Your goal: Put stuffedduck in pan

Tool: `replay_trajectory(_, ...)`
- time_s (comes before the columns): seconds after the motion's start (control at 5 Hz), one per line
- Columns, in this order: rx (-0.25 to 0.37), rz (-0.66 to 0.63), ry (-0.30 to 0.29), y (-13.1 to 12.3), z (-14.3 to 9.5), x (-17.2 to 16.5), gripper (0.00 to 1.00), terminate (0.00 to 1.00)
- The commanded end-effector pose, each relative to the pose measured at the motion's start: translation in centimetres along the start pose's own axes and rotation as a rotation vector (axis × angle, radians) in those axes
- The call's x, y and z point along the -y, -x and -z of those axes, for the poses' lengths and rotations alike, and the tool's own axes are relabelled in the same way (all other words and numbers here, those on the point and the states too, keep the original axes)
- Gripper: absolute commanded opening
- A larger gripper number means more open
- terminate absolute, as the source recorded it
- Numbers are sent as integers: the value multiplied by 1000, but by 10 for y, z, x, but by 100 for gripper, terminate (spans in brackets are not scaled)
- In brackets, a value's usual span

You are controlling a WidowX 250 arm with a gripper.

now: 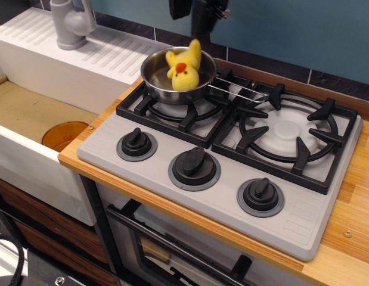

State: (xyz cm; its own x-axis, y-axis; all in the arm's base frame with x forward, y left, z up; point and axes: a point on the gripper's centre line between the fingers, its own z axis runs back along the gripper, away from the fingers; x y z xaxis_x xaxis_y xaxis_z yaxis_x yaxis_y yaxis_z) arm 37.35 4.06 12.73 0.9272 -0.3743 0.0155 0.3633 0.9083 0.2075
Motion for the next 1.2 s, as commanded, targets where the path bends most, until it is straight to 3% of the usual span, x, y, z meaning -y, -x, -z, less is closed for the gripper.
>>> replay_trajectory(0.0, 75, -33, -42, -1, -51, 17, 100, 0)
replay_trajectory(0.4, 133, -42, -47, 2, -54, 35, 100, 0)
replay_trajectory(1.0, 114, -38, -36, -3, -54, 40, 100, 0)
